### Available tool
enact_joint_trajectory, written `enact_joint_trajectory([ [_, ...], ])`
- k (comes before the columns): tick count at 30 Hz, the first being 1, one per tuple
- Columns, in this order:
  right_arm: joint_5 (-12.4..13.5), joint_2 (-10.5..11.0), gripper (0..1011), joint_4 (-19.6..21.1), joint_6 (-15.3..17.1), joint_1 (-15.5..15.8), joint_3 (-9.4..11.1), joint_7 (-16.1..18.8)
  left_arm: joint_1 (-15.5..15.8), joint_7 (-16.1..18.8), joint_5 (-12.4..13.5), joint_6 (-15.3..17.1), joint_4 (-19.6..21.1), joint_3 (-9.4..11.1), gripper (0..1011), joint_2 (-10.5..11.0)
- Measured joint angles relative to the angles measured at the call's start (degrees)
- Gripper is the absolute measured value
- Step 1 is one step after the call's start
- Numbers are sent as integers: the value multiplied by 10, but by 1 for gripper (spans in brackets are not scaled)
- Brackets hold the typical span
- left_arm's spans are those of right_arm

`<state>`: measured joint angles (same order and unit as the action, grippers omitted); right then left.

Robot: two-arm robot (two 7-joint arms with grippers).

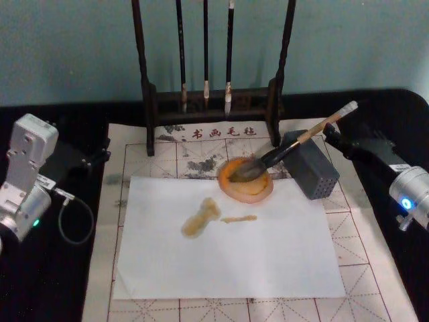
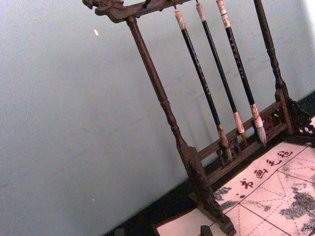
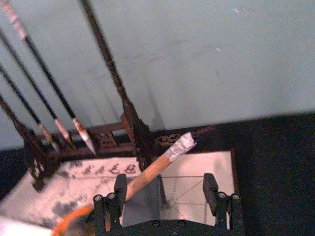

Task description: Pick up the brush from the inkstone, write on the paper, then place the brush back to its original position.

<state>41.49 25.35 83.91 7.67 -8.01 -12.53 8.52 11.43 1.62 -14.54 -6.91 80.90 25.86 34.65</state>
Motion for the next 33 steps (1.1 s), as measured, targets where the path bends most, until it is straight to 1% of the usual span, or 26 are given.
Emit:
enact_joint_trajectory([
  [2, 20, -13, 1002, -1, 13, 0, 11, -2, 0, 0, 0, 0, 0, 0, 1001, 0],
  [3, 37, -24, 1002, -3, 24, -1, 21, -6, 0, 0, 0, 0, 0, 0, 1001, 0],
  [7, 70, -43, 1002, -5, 40, -3, 36, -17, 0, 0, 0, 0, 0, 0, 1001, 0],
  [8, 86, -50, 1002, -6, 47, -4, 41, -22, 0, 0, 0, 0, 0, 0, 1001, 0],
  [9, 93, -53, 1002, -6, 50, -4, 43, -24, 0, 0, 0, 0, 0, 0, 1001, 0],
  [10, 109, -60, 1002, -6, 57, -5, 47, -30, 0, 0, 0, 0, 0, 0, 1001, 0],
  [11, 117, -64, 1002, -6, 60, -6, 50, -32, 0, 0, 0, 0, 0, 0, 1001, 0],
  [12, 134, -71, 1002, -6, 66, -6, 55, -36, 0, 0, 0, 0, 0, 0, 1001, 0],
  [15, 155, -80, 1002, -6, 73, -6, 59, -41, 0, 0, 0, 0, 0, 0, 1001, 0],
  [16, 167, -86, 1002, -6, 78, -7, 61, -45, 0, 0, 0, 0, 0, 0, 1001, 0],
  [19, 182, -93, 1002, -7, 83, -10, 62, -52, 0, 0, 0, 0, 0, 0, 1001, 0],
  [23, 209, -109, 1002, -17, 87, -19, 64, -64, 0, 0, 0, 0, 0, 0, 1001, 0],
  [26, 222, -116, 1002, -23, 87, -26, 64, -72, 0, 0, 0, 0, 0, 0, 1001, 0],
  [33, 243, -121, 1002, -35, 91, -38, 60, -83, 0, 0, 0, 0, 0, 0, 1001, 0],
])
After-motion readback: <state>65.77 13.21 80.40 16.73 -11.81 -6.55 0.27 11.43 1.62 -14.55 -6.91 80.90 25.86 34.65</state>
